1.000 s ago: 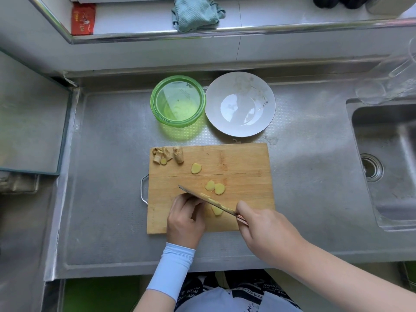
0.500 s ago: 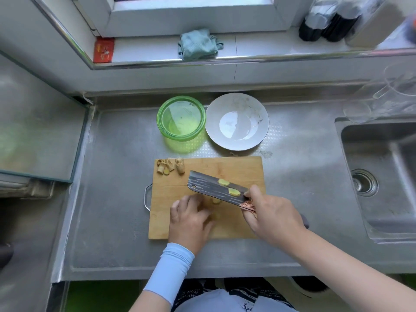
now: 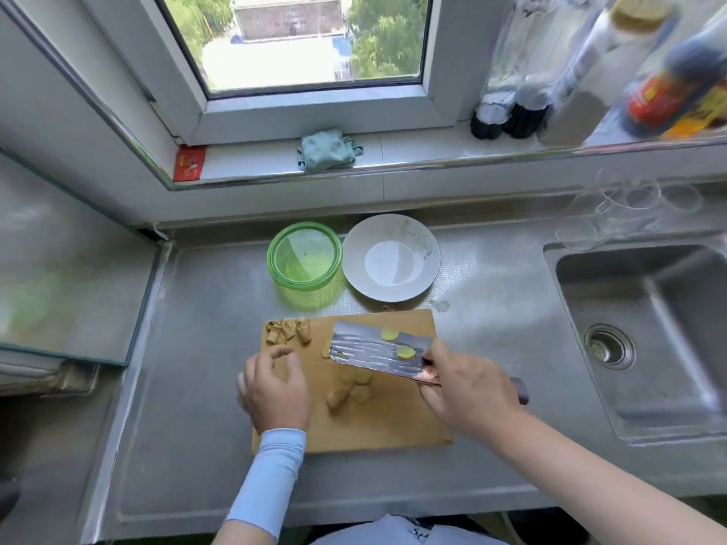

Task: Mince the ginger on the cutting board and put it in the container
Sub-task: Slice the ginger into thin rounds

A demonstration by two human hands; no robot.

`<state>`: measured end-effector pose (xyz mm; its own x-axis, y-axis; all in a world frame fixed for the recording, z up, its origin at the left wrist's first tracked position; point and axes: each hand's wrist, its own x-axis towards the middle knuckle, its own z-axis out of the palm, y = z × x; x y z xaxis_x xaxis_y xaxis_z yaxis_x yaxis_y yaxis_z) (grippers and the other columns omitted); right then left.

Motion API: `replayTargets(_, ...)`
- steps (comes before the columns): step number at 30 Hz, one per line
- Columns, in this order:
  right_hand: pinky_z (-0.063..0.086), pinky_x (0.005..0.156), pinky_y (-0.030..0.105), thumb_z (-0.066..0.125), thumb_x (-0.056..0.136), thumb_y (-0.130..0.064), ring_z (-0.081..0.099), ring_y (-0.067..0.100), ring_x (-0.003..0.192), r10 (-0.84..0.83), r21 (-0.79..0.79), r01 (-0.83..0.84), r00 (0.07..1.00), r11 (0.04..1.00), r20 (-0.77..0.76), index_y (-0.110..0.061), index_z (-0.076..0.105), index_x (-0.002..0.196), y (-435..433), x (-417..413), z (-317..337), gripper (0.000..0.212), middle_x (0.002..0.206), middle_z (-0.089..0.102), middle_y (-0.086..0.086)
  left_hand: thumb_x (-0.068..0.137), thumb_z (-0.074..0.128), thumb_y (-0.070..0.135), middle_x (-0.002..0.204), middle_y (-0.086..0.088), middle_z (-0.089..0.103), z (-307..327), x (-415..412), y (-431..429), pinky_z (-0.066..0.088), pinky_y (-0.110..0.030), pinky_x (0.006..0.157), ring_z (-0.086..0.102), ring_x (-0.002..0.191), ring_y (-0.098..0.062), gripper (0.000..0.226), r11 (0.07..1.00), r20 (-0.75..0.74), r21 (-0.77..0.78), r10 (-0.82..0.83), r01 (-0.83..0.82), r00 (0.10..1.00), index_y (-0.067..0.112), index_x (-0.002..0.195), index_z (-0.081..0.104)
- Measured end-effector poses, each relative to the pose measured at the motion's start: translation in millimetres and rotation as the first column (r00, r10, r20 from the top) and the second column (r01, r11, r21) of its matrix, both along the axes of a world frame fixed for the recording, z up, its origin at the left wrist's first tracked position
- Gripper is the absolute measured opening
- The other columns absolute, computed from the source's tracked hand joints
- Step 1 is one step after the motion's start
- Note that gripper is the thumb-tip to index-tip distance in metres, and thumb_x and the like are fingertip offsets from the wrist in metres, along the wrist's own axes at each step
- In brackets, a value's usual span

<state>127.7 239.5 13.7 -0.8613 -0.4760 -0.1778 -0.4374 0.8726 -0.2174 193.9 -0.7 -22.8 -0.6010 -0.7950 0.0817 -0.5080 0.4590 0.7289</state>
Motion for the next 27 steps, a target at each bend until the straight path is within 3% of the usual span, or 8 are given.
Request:
replayTargets(3, 0.034, 0.059, 0.033, 0.053, 0.09, -0.047, 0.064, 0.024, 0.085, 0.078, -0.058, -0.078, 0.997, 0.995, 0.003, -0.024, 0.046, 0.112, -3.4, 0.1, 0.7, 0.033, 0.092, 0.063, -0.007, 0.077, 0.053, 0.051, 0.097, 0.008, 0.062, 24.5, -27.1, -11.3, 0.037, -0.035, 0.086, 0.051, 0.096, -0.021, 0.028, 0.936, 0.017, -0.182, -0.304, 0.302, 0.953, 0.033, 0.091, 0.069)
replayTargets(7, 0.035, 0.053, 0.032, 0.061, 0.082, -0.044, 0.062, 0.024, 0.074, 0.181, -0.097, -0.185, 0.982, 0.978, -0.045, -0.023, 0.05, 0.099, -14.7, 4.9, -4.4, 0.029, 0.083, 0.063, -0.006, 0.066, 0.067, 0.072, 0.112, 0.017, 0.054, 26.2, -54.0, -1.4, 0.024, -0.031, 0.095, 0.039, 0.111, -0.008, 0.048, 0.583, 0.381, -0.065, -0.736, 0.81, 0.56, 0.044, 0.105, 0.067)
replayTargets(9, 0.035, 0.054, 0.032, 0.061, 0.081, -0.043, 0.062, 0.023, 0.075, 0.19, -0.081, -0.194, 0.98, 0.978, -0.052, -0.023, 0.051, 0.099, -20.7, 6.9, -4.4, 0.028, 0.084, 0.063, -0.005, 0.068, 0.071, 0.07, 0.113, 0.016, 0.055, 19.9, -55.9, 1.4, 0.023, -0.034, 0.101, 0.04, 0.113, -0.012, 0.045, 0.565, 0.452, 0.018, -0.741, 0.825, 0.498, 0.043, 0.104, 0.066)
replayTargets(13, 0.034, 0.046, 0.03, 0.065, 0.075, -0.04, 0.059, 0.021, 0.063, 0.193, -0.064, -0.196, 0.979, 0.978, -0.062, -0.022, 0.049, 0.088, -24.7, 11.4, -8.4, 0.027, 0.072, 0.06, -0.006, 0.071, 0.076, 0.06, 0.097, 0.022, 0.061, 12.1, -59.8, -8.8, 0.032, -0.032, 0.099, 0.048, 0.101, -0.009, 0.027, 0.659, 0.323, 0.142, -0.736, 0.738, 0.595, 0.045, 0.091, 0.066)
replayTargets(18, 0.034, 0.057, 0.033, 0.057, 0.085, -0.038, 0.059, 0.024, 0.079, 0.188, -0.072, -0.188, 0.982, 0.979, -0.01, -0.021, 0.048, 0.097, -25.9, 16.3, -7.0, 0.023, 0.087, 0.062, -0.004, 0.077, 0.077, 0.047, 0.092, 0.019, 0.066, 6.8, -71.0, -24.2, 0.046, -0.03, 0.089, 0.056, 0.093, -0.01, 0.018, 0.707, 0.355, 0.266, -0.704, 0.655, 0.616, 0.038, 0.091, 0.07)
replayTargets(22, 0.035, 0.061, 0.034, 0.053, 0.088, -0.038, 0.059, 0.025, 0.085, 0.167, -0.052, -0.165, 0.985, 0.985, 0.038, -0.021, 0.046, 0.101, -28.1, 17.0, -4.5, 0.023, 0.092, 0.062, -0.003, 0.073, 0.082, 0.045, 0.092, 0.02, 0.068, 6.8, -72.6, -41.0, 0.046, -0.016, 0.078, 0.058, 0.084, -0.002, 0.024, 0.624, 0.354, 0.419, -0.781, 0.66, 0.514, 0.037, 0.093, 0.071)
replayTargets(24, 0.035, 0.061, 0.034, 0.052, 0.089, -0.04, 0.059, 0.025, 0.086, 0.15, -0.037, -0.149, 0.988, 0.988, 0.044, -0.021, 0.045, 0.102, -29.6, 16.8, -3.3, 0.024, 0.094, 0.063, -0.003, 0.075, 0.081, 0.042, 0.089, 0.022, 0.067, 6.0, -72.8, -43.7, 0.044, -0.013, 0.074, 0.058, 0.081, -0.001, 0.02, 0.602, 0.396, 0.402, -0.793, 0.69, 0.462, 0.038, 0.091, 0.07)
replayTargets(27, 0.038, 0.062, 0.034, 0.052, 0.089, -0.041, 0.059, 0.025, 0.087, 0.121, -0.017, -0.121, 0.99, 0.993, 0.067, -0.022, 0.044, 0.102, -29.8, 17.1, -1.5, 0.024, 0.095, 0.062, -0.004, 0.083, 0.075, 0.039, 0.092, 0.02, 0.066, 3.9, -78.3, -45.7, 0.045, -0.021, 0.079, 0.06, 0.081, -0.005, 0.016, 0.649, 0.409, 0.373, -0.756, 0.663, 0.51, 0.036, 0.098, 0.07)
